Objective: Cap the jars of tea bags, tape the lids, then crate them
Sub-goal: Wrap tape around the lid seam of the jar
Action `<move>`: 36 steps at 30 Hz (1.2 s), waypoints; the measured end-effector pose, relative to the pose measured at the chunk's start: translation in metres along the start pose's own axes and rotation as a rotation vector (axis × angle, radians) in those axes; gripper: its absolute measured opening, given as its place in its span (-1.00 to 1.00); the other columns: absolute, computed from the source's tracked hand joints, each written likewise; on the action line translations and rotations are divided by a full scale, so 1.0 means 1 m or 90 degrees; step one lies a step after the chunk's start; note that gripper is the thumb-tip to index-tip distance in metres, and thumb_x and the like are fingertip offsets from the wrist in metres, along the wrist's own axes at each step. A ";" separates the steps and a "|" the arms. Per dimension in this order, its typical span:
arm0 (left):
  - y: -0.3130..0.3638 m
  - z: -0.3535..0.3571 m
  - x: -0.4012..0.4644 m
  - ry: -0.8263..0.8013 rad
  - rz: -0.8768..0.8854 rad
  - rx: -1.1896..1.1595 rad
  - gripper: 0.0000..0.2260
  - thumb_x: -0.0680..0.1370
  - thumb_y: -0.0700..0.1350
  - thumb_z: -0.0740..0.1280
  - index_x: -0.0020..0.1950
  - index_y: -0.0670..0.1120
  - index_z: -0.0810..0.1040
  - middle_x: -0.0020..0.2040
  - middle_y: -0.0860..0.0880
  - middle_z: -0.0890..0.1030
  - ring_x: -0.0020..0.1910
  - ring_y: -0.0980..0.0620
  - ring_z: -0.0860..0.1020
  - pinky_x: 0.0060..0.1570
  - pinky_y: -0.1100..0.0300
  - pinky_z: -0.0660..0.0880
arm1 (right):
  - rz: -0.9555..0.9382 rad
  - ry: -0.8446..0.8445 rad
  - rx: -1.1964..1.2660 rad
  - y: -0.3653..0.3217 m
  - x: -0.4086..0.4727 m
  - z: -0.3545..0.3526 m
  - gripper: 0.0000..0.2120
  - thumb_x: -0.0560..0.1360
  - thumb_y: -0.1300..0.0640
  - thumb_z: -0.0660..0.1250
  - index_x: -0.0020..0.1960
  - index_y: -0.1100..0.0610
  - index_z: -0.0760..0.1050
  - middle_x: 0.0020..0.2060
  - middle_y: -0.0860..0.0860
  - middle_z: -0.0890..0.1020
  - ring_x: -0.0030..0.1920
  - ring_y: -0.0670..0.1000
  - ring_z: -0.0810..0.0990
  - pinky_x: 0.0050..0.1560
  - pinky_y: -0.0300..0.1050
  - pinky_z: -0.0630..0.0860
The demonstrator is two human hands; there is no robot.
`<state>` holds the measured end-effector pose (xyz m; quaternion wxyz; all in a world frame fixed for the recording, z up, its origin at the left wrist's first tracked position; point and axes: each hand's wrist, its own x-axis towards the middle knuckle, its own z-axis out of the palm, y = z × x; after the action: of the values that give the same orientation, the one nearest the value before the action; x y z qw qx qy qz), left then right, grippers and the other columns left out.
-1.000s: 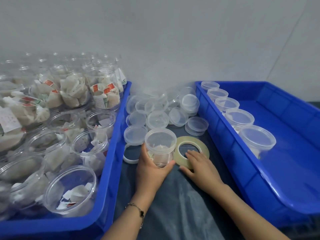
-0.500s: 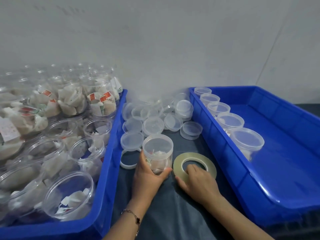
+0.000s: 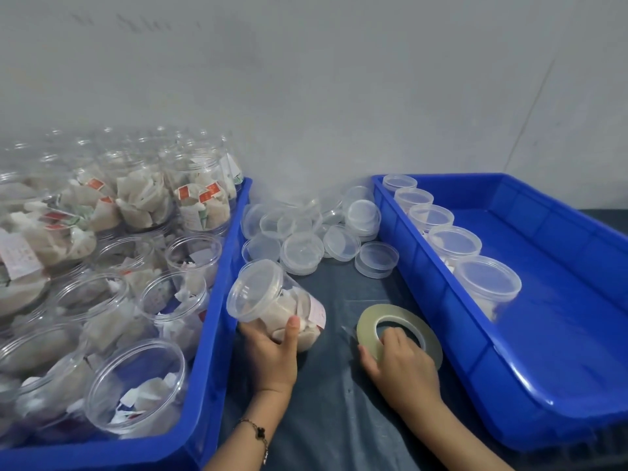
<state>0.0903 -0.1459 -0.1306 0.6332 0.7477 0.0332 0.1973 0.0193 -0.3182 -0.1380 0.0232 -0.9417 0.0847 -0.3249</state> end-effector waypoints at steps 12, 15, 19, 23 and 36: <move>-0.005 0.010 -0.002 -0.279 0.026 0.160 0.04 0.26 0.18 0.53 0.53 0.06 -0.06 0.44 -0.04 0.33 0.36 -0.04 0.38 0.29 0.06 0.38 | 0.171 -0.083 0.181 -0.004 -0.011 -0.050 -0.75 0.41 -0.03 0.44 -0.20 0.12 0.46 -0.32 -0.05 0.49 -0.36 0.01 0.47 -0.36 -0.09 0.38; 0.004 0.007 -0.009 -0.209 0.084 0.194 0.17 0.20 0.13 0.59 0.54 -0.20 -0.09 0.51 -0.22 0.09 0.48 -0.14 0.12 0.45 -0.04 0.12 | 0.151 -0.047 0.208 -0.006 -0.016 -0.067 -0.77 0.35 0.08 0.51 -0.23 0.14 0.47 -0.37 -0.05 0.49 -0.42 0.02 0.47 -0.41 -0.06 0.41; 0.017 -0.015 -0.039 -0.078 0.308 0.081 -0.40 0.47 0.29 0.29 0.26 -0.17 0.39 0.19 -0.14 0.47 0.17 -0.06 0.44 0.21 0.07 0.37 | 0.130 -0.062 0.227 -0.008 -0.022 -0.079 -0.75 0.31 0.11 0.54 -0.26 0.09 0.45 -0.42 -0.05 0.48 -0.46 -0.05 0.46 -0.49 -0.14 0.38; 0.045 -0.015 -0.059 -0.417 0.033 -0.061 -0.56 0.48 0.24 0.32 0.27 0.07 0.42 0.01 0.08 0.62 -0.01 0.21 0.56 0.03 0.26 0.49 | 0.110 -0.102 0.236 -0.010 -0.024 -0.080 -0.79 0.34 0.04 0.51 -0.23 0.07 0.48 -0.40 -0.08 0.49 -0.42 -0.08 0.49 -0.44 -0.07 0.49; 0.062 -0.025 -0.045 -0.270 0.187 0.060 -0.91 0.36 -0.24 0.53 -0.26 -0.07 0.68 -0.30 0.11 0.64 -0.27 0.19 0.57 -0.17 0.32 0.48 | 0.116 -0.265 0.114 -0.024 -0.020 -0.075 -0.60 0.44 -0.41 -0.02 -0.03 -0.10 0.25 -0.17 -0.14 0.55 -0.15 -0.14 0.54 -0.21 -0.20 0.42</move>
<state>0.0276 -0.1478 -0.0798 0.5548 0.7980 -0.1998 0.1245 -0.0386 -0.2899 -0.0887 0.1526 -0.9710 0.1339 -0.1264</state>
